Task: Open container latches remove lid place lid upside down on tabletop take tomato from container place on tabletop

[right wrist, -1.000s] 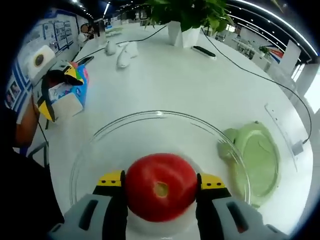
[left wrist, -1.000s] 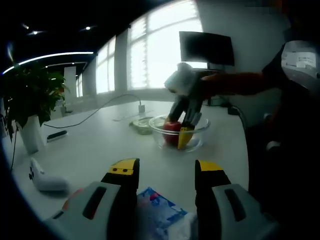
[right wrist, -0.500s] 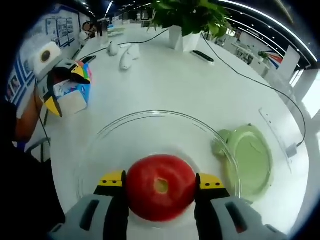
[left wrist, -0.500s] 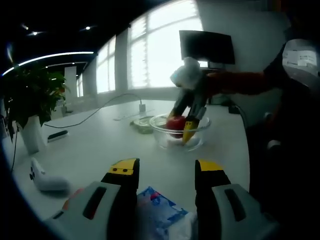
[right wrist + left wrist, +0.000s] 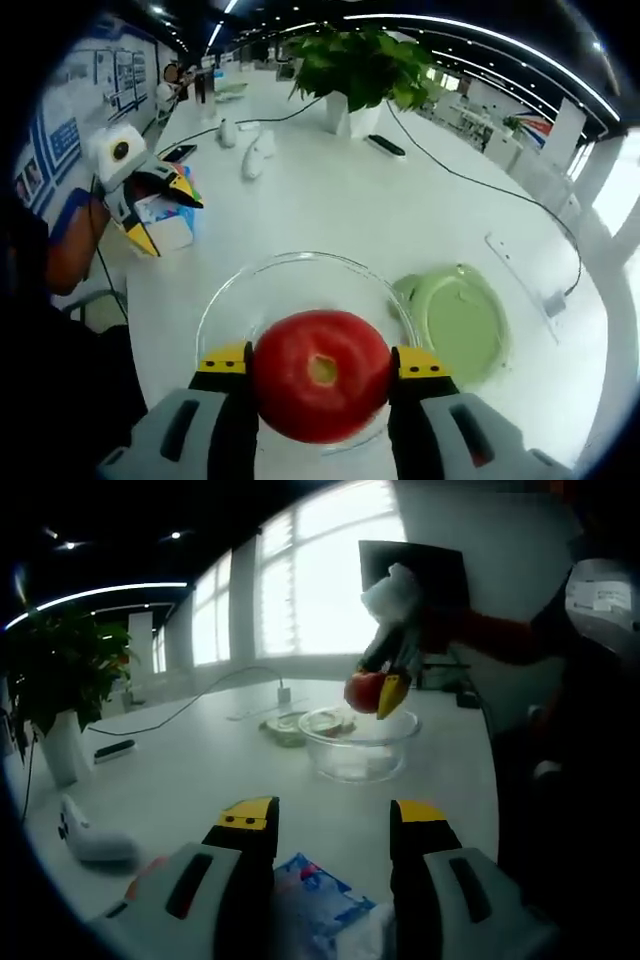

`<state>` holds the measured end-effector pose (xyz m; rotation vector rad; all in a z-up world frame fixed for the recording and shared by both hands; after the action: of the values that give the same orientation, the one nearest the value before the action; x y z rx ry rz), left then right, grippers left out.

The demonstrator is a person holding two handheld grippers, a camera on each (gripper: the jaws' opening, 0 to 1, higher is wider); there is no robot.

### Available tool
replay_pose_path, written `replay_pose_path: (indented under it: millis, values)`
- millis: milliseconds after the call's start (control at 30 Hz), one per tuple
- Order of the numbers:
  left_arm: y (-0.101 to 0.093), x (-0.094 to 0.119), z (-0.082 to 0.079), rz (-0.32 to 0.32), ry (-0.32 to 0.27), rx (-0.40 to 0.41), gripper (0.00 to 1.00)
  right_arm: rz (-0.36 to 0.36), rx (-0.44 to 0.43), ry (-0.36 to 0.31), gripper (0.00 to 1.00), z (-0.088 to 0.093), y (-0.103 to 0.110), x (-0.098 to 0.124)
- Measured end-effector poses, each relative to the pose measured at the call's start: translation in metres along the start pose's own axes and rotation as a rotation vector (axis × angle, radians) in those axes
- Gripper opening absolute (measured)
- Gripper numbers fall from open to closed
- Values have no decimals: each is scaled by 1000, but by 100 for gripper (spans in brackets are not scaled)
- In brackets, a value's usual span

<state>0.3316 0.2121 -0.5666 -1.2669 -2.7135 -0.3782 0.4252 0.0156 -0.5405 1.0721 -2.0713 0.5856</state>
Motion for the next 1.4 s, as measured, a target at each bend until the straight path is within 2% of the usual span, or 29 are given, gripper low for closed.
replay_pose_path:
  millis: [300, 500, 700, 900, 1033, 1233, 1400]
  values:
    - [-1, 3, -5, 27, -36, 42, 37, 75, -97, -66, 47, 18, -36, 41]
    - [-1, 1, -2, 24, -18, 34, 37, 126, -161, -68, 47, 43, -66, 56]
    - [-1, 0, 0, 17, 3, 25, 37, 159, -274, -47, 47, 80, -96, 47]
    - [-2, 1, -3, 37, -16, 44, 38, 175, -374, -37, 47, 113, -122, 32]
    - [-3, 1, -3, 45, -17, 51, 38, 189, -376, -28, 47, 126, -125, 25]
    - [-3, 2, -6, 55, -35, 70, 38, 217, -397, -38, 47, 135, -133, 15]
    - [-4, 1, -5, 55, -25, 62, 38, 253, -356, -12, 47, 147, -136, 10]
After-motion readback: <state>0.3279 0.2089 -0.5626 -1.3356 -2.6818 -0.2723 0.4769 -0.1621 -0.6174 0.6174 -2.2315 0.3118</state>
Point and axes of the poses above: the point that each gripper's makers call its tool centre point, and the gripper's own axes: x roughly backward along the fingers, y roughly to its left, z roughly out of its underside, the point moved 2 cm from there along x, roughly backward along the fingers, and after that the axes turned 7 degrees about -x, right-handed, at the moved point
